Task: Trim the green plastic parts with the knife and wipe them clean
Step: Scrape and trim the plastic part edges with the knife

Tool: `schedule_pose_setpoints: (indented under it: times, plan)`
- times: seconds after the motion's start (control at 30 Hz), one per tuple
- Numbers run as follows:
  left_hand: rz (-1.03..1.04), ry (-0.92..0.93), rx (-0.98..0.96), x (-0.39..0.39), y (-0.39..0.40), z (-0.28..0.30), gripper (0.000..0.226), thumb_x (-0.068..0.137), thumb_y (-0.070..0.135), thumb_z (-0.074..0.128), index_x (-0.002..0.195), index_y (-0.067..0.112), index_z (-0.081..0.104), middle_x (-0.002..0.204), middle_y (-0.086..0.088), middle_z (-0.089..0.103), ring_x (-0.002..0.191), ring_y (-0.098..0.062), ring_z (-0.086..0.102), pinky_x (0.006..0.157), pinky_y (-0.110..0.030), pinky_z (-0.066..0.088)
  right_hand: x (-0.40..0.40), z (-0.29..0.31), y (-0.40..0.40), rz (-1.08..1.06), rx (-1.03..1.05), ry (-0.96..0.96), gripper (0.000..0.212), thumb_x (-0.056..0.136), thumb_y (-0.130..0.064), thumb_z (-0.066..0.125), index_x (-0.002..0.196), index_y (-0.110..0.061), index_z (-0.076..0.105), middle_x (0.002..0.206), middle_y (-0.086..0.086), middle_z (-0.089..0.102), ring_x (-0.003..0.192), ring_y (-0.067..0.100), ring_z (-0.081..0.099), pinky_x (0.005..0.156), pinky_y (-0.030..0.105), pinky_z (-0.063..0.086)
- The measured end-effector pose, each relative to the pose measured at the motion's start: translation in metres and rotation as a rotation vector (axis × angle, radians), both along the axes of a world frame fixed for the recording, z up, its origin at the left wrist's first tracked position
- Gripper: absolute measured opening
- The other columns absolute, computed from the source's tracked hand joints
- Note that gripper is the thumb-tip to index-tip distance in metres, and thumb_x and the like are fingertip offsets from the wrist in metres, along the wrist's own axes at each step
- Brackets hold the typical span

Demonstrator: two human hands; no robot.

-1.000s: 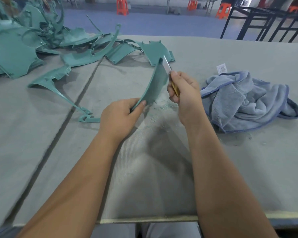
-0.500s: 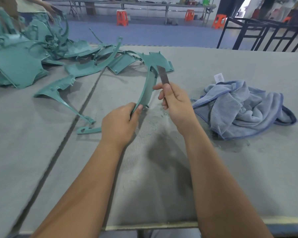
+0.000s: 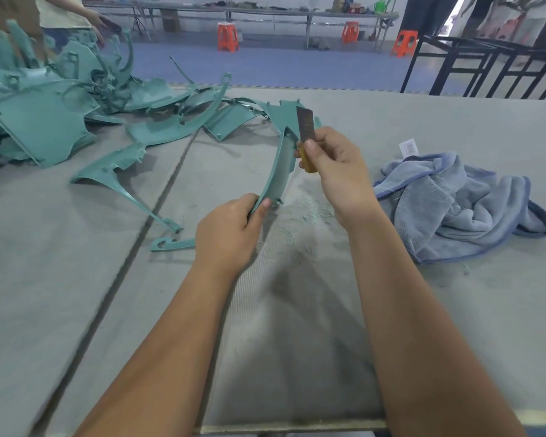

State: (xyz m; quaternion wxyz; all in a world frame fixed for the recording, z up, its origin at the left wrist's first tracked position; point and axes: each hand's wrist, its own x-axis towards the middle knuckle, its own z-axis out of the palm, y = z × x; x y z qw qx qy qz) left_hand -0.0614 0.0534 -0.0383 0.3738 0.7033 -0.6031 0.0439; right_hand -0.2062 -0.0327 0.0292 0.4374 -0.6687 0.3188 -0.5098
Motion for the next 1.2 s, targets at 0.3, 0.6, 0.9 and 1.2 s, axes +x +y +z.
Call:
schedule_pose_setpoints:
  times: [0.3, 0.6, 0.9, 1.2]
  plan:
    - [-0.017, 0.02, 0.018, 0.001, 0.0, 0.001, 0.044, 0.101, 0.045, 0.036, 0.063, 0.025, 0.026, 0.054, 0.005, 0.039, 0.052, -0.011, 0.04, 0.047, -0.031, 0.024, 0.012, -0.002, -0.008, -0.077, 0.002, 0.149, 0.027, 0.102, -0.022, 0.039, 0.084, -0.027, 0.057, 0.077, -0.01, 0.049, 0.06, -0.007, 0.042, 0.058, 0.006, 0.035]
    - [-0.042, 0.007, 0.018, 0.0, 0.0, 0.001, 0.043, 0.102, 0.041, 0.039, 0.063, 0.027, 0.025, 0.054, 0.005, 0.037, 0.053, -0.009, 0.039, 0.047, -0.03, 0.022, 0.017, -0.012, -0.011, -0.098, 0.014, 0.175, 0.028, 0.102, -0.025, 0.038, 0.076, -0.026, 0.048, 0.073, -0.01, 0.044, 0.063, 0.004, 0.037, 0.064, 0.023, 0.034]
    - [-0.071, 0.003, 0.034, 0.001, 0.001, 0.002, 0.043, 0.102, 0.04, 0.04, 0.064, 0.028, 0.025, 0.055, 0.005, 0.038, 0.056, -0.017, 0.039, 0.049, -0.033, 0.023, 0.013, -0.015, -0.011, -0.035, -0.002, 0.161, 0.029, 0.103, -0.021, 0.036, 0.076, -0.026, 0.046, 0.07, -0.016, 0.043, 0.061, -0.001, 0.037, 0.059, 0.013, 0.033]
    - [-0.089, 0.012, 0.02, 0.001, 0.001, 0.001, 0.036, 0.102, 0.039, 0.041, 0.071, 0.019, 0.039, 0.056, 0.004, 0.041, 0.058, -0.022, 0.043, 0.051, -0.035, 0.028, 0.005, -0.014, -0.015, -0.02, -0.021, 0.241, 0.023, 0.102, -0.02, 0.037, 0.088, -0.01, 0.051, 0.075, -0.005, 0.04, 0.069, 0.01, 0.035, 0.066, 0.026, 0.031]
